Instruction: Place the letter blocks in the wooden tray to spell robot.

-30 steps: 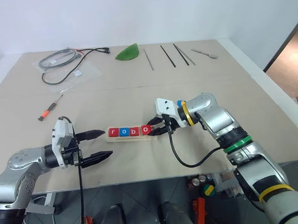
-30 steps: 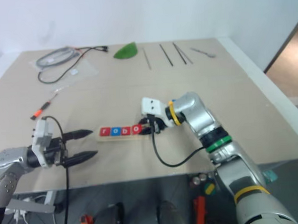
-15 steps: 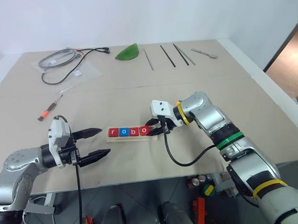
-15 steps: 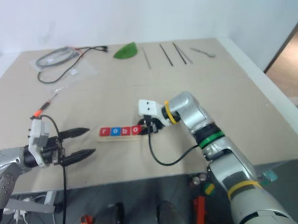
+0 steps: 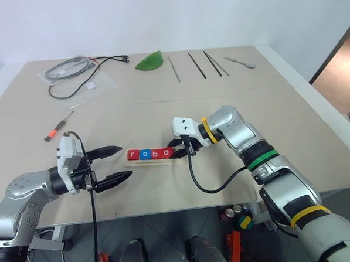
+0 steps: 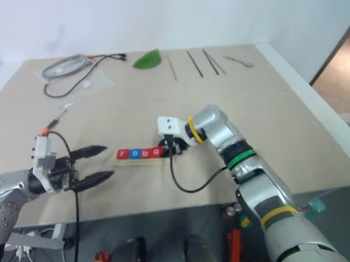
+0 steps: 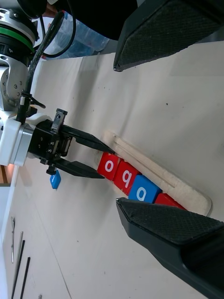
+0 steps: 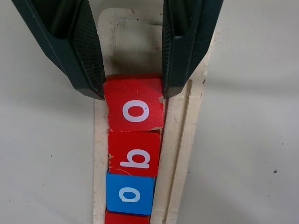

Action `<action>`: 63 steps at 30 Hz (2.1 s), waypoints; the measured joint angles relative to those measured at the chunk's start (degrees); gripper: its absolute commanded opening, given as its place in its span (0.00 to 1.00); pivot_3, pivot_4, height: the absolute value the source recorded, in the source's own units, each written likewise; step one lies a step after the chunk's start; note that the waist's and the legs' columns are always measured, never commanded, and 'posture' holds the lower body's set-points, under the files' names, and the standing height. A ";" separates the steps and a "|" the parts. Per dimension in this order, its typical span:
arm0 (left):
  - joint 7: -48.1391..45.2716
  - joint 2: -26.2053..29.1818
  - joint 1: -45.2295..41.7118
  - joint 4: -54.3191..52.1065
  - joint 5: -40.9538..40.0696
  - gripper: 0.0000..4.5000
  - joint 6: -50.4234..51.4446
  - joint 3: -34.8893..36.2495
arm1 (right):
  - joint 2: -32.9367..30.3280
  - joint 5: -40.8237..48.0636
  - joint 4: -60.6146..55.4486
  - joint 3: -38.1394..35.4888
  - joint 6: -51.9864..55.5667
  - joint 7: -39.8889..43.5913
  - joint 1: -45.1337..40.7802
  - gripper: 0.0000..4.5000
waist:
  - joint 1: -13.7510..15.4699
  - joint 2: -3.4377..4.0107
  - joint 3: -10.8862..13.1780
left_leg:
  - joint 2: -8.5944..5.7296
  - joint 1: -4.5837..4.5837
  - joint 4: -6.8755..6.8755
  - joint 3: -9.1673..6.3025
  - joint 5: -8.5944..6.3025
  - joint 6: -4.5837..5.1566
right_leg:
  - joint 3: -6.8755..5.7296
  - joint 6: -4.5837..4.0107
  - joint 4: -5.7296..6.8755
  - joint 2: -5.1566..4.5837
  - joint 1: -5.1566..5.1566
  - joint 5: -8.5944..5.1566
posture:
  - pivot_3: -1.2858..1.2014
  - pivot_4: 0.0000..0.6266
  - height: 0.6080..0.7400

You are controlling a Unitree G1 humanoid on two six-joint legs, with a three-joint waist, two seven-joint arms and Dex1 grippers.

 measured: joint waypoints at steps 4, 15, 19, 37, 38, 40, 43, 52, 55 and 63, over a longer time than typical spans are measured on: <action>0.15 -0.17 0.00 -0.32 0.00 1.00 -0.01 0.00 | 0.56 0.36 0.77 -0.16 0.95 1.15 -0.62 0.71 | 0.00 0.00 0.00 | 0.00 0.00 0.00 0.00 0.00 0.00 | 0.00 0.00 0.00 0.00 0.00 0.00 | 0.52 0.24 1.00; -0.18 -1.47 -0.25 -0.15 0.12 1.00 -0.02 -0.58 | 0.67 0.45 10.43 -3.51 -0.32 -0.94 -8.56 0.99 | -0.03 0.00 0.00 | 0.00 0.00 -0.02 0.00 0.00 0.00 | 0.00 -0.01 0.00 0.00 -0.01 0.00 | 0.52 0.24 1.00; -0.33 -1.63 -1.60 0.95 0.11 1.00 -0.02 -0.61 | -0.97 1.64 10.92 -5.19 -0.45 1.11 -8.98 0.99 | -0.01 0.01 0.01 | 0.00 -0.01 -0.04 0.00 0.00 -0.01 | -0.01 -0.01 0.00 0.00 0.00 -0.04 | 0.52 0.24 1.00; -1.73 -1.94 -1.91 1.45 0.18 1.00 -0.01 -1.09 | -3.16 7.59 -11.26 -9.63 12.03 -3.58 5.33 0.00 | -0.01 0.01 0.01 | -0.01 -0.01 -0.03 -0.02 -0.01 -0.02 | -0.01 0.00 0.02 0.01 0.01 -0.05 | 0.52 0.24 1.00; -1.76 -1.93 -1.95 1.46 0.19 1.00 -0.01 -1.08 | -3.30 7.46 -11.74 -9.45 12.07 -3.98 5.89 0.00 | 0.00 0.00 0.00 | -0.01 -0.01 -0.02 -0.03 -0.01 -0.02 | 0.00 0.01 0.02 0.01 0.01 -0.05 | 0.52 0.24 1.00; -1.88 -1.86 -2.14 1.47 0.21 1.00 -0.01 -1.09 | -3.75 6.96 -12.71 -8.80 11.99 -4.59 7.59 0.00 | 0.00 0.00 0.00 | -0.01 -0.01 -0.02 -0.02 -0.01 -0.02 | 0.00 0.01 0.01 0.00 0.02 -0.06 | 0.52 0.24 1.00; -2.07 -1.79 -2.44 1.62 0.22 1.00 0.00 -1.09 | -4.16 6.56 -14.03 -8.25 12.02 -5.16 9.49 0.00 | 0.00 0.01 0.01 | -0.01 -0.01 -0.02 -0.02 -0.01 -0.02 | 0.00 0.01 0.01 0.00 0.01 -0.06 | 0.52 0.24 1.00; -2.73 -1.71 -2.71 2.09 0.30 1.00 0.00 -1.09 | -3.82 6.00 -15.53 -6.58 11.90 -7.63 10.52 0.00 | -0.01 0.00 0.00 | -0.01 0.00 -0.03 -0.02 -0.01 -0.02 | 0.00 0.01 0.01 0.01 0.01 -0.06 | 0.52 0.24 1.00; -2.73 -1.71 -2.71 2.11 0.35 1.00 -0.01 -1.08 | -3.68 5.94 -15.53 -6.17 11.84 -7.94 10.55 0.00 | -0.01 0.00 0.00 | 0.00 0.00 -0.02 -0.02 -0.01 -0.02 | -0.01 0.00 0.01 0.01 0.01 -0.05 | 0.52 0.24 1.00; -2.59 -1.72 -2.61 2.10 0.36 1.00 -0.01 -1.07 | -3.34 5.19 -15.38 -4.79 10.36 -9.00 11.20 0.00 | -0.01 0.00 0.00 | 0.00 0.00 -0.02 -0.02 -0.01 -0.02 | 0.00 0.01 0.01 0.02 0.01 -0.05 | 0.52 0.24 1.00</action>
